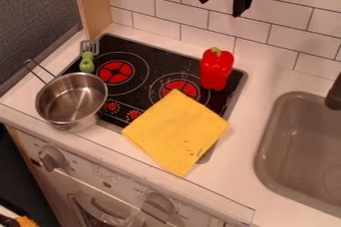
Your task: Put the red pepper in the pot
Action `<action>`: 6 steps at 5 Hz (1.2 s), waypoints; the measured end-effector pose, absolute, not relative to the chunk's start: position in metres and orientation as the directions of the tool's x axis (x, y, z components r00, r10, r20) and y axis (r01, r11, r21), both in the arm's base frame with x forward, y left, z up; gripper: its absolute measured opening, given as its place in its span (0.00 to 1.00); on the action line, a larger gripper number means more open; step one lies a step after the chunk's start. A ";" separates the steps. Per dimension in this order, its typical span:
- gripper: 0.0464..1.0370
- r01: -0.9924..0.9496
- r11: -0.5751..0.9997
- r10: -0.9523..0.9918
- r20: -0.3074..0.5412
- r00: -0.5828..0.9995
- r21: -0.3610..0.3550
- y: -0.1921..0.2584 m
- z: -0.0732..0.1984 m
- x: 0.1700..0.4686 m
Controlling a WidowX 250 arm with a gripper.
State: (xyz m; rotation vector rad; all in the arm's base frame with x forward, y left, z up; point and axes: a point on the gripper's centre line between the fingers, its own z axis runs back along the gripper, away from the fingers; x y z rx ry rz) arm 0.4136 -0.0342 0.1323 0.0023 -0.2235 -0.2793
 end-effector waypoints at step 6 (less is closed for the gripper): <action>0.62 0.343 0.935 -0.351 0.105 0.931 0.088 -0.058 0.067 0.385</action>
